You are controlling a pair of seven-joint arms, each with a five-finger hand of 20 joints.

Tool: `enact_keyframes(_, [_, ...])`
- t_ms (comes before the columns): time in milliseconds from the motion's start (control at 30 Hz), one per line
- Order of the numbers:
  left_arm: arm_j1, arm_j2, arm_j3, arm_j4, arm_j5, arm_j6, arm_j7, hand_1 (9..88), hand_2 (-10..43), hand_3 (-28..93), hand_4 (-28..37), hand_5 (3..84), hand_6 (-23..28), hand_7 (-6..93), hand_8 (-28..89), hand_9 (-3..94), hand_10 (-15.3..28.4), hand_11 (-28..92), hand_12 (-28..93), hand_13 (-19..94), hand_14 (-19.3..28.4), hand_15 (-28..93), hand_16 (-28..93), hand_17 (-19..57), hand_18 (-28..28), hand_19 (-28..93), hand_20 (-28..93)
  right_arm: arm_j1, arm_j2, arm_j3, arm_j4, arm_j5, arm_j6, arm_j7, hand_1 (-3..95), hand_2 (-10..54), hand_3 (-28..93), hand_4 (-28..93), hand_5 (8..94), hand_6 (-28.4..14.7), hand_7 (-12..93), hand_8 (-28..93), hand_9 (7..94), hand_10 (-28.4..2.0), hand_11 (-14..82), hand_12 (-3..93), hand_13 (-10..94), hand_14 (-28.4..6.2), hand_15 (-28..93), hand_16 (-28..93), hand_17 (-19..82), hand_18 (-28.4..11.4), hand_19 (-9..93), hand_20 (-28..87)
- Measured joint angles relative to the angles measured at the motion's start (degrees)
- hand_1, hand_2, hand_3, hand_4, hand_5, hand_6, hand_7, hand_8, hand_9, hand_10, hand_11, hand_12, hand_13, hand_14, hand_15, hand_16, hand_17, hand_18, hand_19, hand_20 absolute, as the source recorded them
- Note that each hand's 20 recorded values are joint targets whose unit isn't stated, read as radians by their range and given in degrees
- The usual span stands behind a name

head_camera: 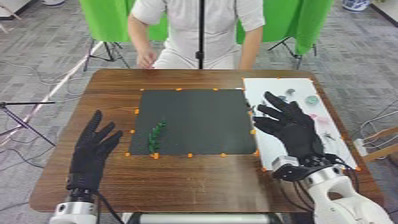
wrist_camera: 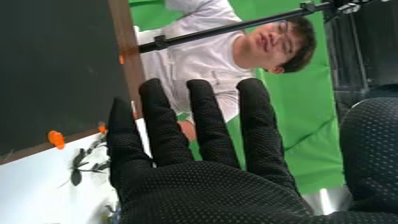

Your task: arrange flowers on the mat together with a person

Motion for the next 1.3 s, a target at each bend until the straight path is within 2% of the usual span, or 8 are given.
enact_keyframes(200, [0.1,2.81,-0.20,0.06,-0.67,0.73,0.20,20.9,4.5,76,-28.3,23.8,-2.8,12.8,-10,28.6,12.6,10,12,24,19.3,23,0,-10.3,26.4,47,0,0.3,7.3,4.4,-1.0,-4.0,0.6,3.3,17.3,9.0,67,-25,36.9,2.6,10,-9,42.2,-16.0,9.8,17.6,39,-18.9,33,21,7,-24.8,50,27])
enact_keyframes(333, [0.1,5.07,-1.21,0.35,-1.07,1.15,0.17,20.3,4.4,75,-28.3,24.2,-3.2,12.6,-10,28.7,12.5,10,12,24,19.3,23,0,-10.3,26.5,48,0,-1.5,13.1,11.4,-2.0,-11.1,2.1,4.9,19.2,6.9,67,-25,36.8,2.5,10,-9,44.1,-16.5,14.5,17.8,42,-17.8,44,17,11,-24.9,59,31])
enact_keyframes(433, [-0.2,6.03,-2.02,0.79,-1.36,1.43,0.15,20.2,4.4,75,-28.3,24.6,-3.6,12.2,-10,28.8,12.5,10,12,24,19.3,23,0,-10.3,26.6,48,1,-4.2,16.7,16.0,-2.7,-16.9,5.9,5.8,20.3,6.0,67,-25,36.9,2.4,11,-9,44.9,-16.6,16.7,17.9,43,-17.5,50,15,12,-24.6,62,33])
enact_keyframes(600, [-1.2,6.82,-3.05,1.82,-1.59,1.61,0.00,20.2,4.1,75,-28.3,25.1,-4.7,12.2,-10,28.8,12.4,10,12,24,19.2,23,0,-10.3,26.8,48,1,-7.5,22.0,16.6,-2.8,-30.4,16.9,13.5,22.6,4.2,68,-24,38.7,1.7,14,-10,46.7,-16.1,21.3,18.5,46,-16.5,58,14,14,-24.5,66,35])
enact_keyframes(700, [-2.0,7.37,-3.24,2.45,-1.70,1.61,-0.10,20.2,4.1,75,-28.3,24.8,-4.8,12.2,-10,28.7,12.4,10,13,24,19.1,23,0,-10.3,26.8,48,1,-8.8,24.0,15.9,-2.5,-39.1,19.6,20.4,23.5,3.1,68,-24,40.1,1.1,14,-10,48.0,-15.8,23.0,18.4,47,-16.0,60,13,16,-24.3,67,35])
enact_keyframes(900, [-3.5,8.12,-2.81,3.19,-1.84,1.60,-0.30,20.2,4.1,75,-28.3,24.4,-4.7,12.0,-10,28.7,12.4,10,13,24,19.1,23,0,-10.3,26.9,48,1,-10.1,25.9,13.9,-0.1,-53.9,18.3,30.6,24.6,1.5,68,-24,44.6,0.3,17,-11,50.3,-15.4,24.7,17.5,49,-15.5,62,12,17,-24.0,68,35])
enact_keyframes(1167, [-4.8,8.38,-2.19,3.37,-1.85,1.48,-0.69,20.4,4.1,75,-28.3,23.8,-4.5,12.2,-10,28.7,12.3,10,13,24,19.2,23,0,-10.2,26.9,48,1,-9.0,28.4,5.4,3.4,-69.9,14.3,47.1,27.2,-1.0,68,-23,49.7,-0.4,18,-12,55.6,-14.5,27.6,17.0,54,-13.8,64,12,19,-23.7,69,35])
enact_keyframes(1300, [-4.9,8.45,-2.17,3.37,-1.83,1.47,-0.73,20.8,4.0,76,-28.3,23.6,-4.2,12.3,-10,28.7,12.4,10,13,24,19.2,23,0,-10.2,26.9,48,1,-8.8,28.3,4.6,4.3,-70.2,10.0,48.3,27.9,-1.4,67,-23,51.9,-0.4,18,-12,57.9,-14.1,28.9,16.9,56,-13.1,64,12,19,-23.6,69,34])
